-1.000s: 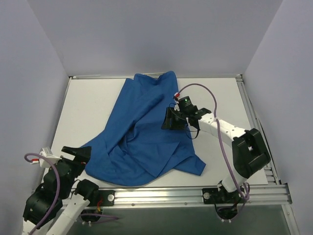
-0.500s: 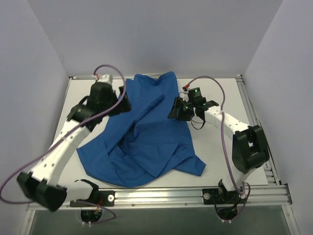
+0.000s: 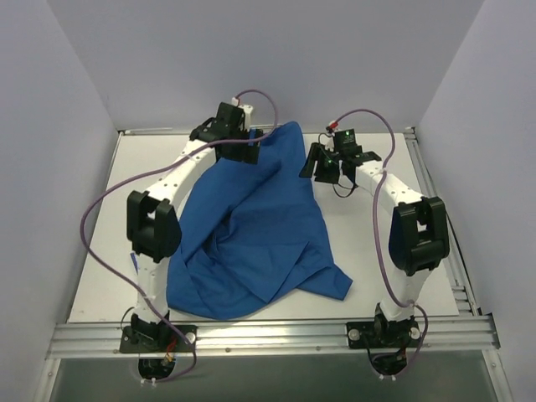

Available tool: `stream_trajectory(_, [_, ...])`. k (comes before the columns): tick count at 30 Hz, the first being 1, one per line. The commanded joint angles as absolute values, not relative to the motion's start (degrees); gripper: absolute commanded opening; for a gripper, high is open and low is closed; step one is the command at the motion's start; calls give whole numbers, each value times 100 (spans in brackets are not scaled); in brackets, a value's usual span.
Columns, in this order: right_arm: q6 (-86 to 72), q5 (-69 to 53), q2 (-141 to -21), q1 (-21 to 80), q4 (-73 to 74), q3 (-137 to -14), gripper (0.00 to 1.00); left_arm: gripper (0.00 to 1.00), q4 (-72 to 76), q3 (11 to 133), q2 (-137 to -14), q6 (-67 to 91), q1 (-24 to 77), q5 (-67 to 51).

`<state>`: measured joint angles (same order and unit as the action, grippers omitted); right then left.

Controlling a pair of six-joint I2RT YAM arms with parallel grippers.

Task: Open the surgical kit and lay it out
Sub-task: Open the surgical kit at the center of the board.

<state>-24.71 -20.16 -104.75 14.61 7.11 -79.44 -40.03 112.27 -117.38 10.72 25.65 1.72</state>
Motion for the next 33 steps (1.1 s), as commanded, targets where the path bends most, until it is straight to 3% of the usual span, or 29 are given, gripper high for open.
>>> stream_trajectory(1, [-2311,-2082,-10406,1389,809,-8113,56,94,-4401,12355,-12362,116,2663,308])
stream_trajectory(12, [-2443,-2461,-10169,1011,422,-7638,56,95,-5458,14202,-13816,-650,2971,-123])
stream_trajectory(18, [-2443,-2505,-10037,958,378,-7559,56,98,-5388,14168,-14238,-554,3067,342])
stream_trajectory(24, [-2408,-2496,-9967,914,378,-7427,56,63,-5152,14133,-14327,-448,2927,439])
stream_trajectory(26, [-2400,-2514,-9975,905,334,-7366,56,45,-4941,13880,-14116,-440,2927,553])
stream_trajectory(31, [-2329,-2531,-10142,914,404,-7383,56,16,-4500,13685,-13492,-229,2630,870])
stream_trajectory(33, [-2286,-2496,-10160,914,422,-7409,56,14,-4421,13693,-13264,-106,2409,844])
